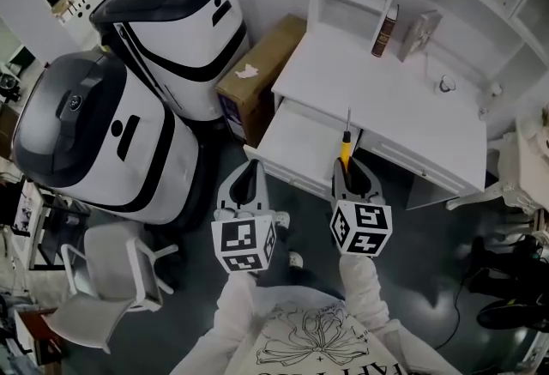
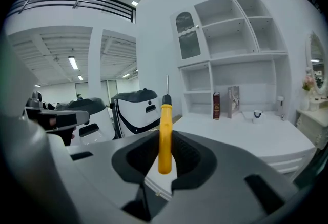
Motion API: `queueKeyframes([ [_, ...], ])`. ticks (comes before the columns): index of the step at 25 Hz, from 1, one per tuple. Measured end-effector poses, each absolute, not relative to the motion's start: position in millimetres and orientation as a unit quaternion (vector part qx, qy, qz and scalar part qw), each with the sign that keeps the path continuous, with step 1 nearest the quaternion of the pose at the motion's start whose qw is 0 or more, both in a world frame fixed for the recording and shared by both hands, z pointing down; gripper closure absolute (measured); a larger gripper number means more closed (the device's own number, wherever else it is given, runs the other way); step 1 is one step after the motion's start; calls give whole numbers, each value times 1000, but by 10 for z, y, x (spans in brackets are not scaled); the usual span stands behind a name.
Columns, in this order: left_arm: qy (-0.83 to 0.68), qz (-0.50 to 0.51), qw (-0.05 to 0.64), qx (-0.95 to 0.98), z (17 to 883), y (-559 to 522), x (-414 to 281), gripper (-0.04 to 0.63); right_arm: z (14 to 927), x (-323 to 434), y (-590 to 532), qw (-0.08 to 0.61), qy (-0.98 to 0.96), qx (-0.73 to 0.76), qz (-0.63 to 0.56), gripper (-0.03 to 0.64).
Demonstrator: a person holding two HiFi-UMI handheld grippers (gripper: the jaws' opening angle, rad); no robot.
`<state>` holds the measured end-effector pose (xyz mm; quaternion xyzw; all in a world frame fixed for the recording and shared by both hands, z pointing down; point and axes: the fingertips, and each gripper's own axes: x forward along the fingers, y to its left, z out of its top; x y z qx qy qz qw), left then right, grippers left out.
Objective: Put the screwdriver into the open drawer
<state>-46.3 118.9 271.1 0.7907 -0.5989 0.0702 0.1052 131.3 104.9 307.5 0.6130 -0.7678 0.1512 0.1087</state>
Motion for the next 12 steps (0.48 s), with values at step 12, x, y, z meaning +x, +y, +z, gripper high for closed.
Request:
queueKeyframes([
  [12,-579,86,124,801,2946,170,-397,589,3352,1310,158,135,-761,612,168,546],
])
